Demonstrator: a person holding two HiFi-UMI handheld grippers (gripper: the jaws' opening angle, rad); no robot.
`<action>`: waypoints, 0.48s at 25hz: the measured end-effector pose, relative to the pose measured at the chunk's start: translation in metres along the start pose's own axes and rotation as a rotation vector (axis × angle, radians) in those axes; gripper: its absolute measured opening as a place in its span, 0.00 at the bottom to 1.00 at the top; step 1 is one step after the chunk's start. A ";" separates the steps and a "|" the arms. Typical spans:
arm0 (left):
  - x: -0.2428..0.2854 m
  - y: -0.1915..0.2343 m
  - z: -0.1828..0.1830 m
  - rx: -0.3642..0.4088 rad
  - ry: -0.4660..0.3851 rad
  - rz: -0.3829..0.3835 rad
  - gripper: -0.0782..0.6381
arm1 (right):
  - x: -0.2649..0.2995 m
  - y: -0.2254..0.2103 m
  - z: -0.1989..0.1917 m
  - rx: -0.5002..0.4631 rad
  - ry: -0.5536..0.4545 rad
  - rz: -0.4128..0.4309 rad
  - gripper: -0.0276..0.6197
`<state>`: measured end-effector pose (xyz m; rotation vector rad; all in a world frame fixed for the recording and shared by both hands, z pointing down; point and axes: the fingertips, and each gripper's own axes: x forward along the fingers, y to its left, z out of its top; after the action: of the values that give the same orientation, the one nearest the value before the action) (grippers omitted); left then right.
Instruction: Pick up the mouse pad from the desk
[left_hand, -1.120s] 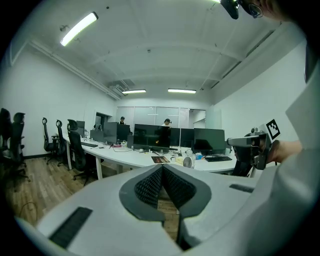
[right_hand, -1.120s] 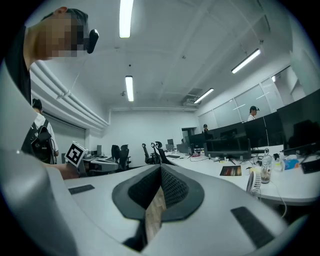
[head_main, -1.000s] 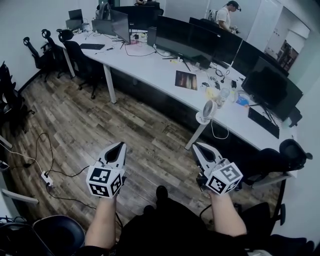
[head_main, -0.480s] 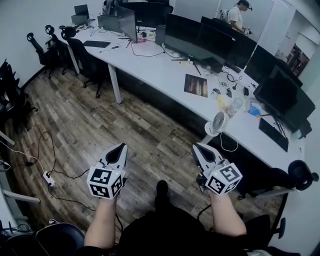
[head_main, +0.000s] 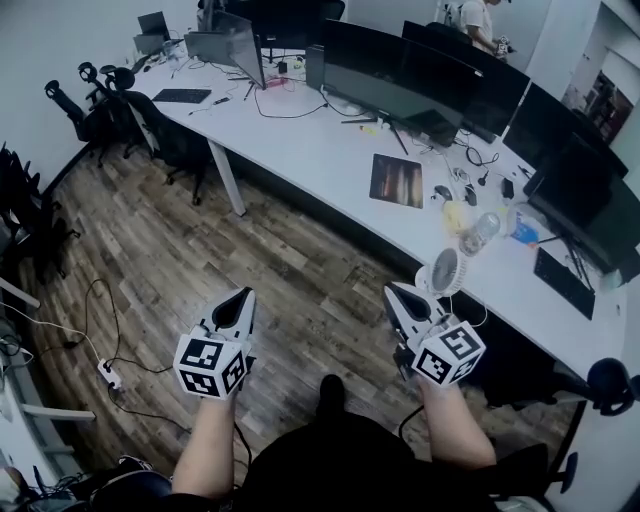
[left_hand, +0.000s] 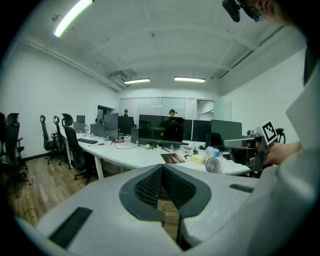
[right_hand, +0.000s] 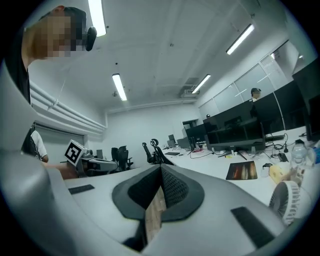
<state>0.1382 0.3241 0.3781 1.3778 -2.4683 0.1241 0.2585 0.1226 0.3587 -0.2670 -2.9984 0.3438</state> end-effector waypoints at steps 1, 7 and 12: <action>0.009 0.001 0.003 0.005 0.006 0.002 0.12 | 0.005 -0.009 0.003 0.007 -0.006 0.004 0.05; 0.058 0.003 0.020 0.031 0.020 -0.001 0.12 | 0.030 -0.051 0.008 0.035 -0.011 0.017 0.05; 0.082 0.003 0.039 0.037 -0.011 -0.008 0.12 | 0.036 -0.068 0.015 0.035 -0.017 0.030 0.05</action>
<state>0.0867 0.2505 0.3669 1.4067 -2.4816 0.1619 0.2104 0.0613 0.3637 -0.3073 -3.0049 0.4033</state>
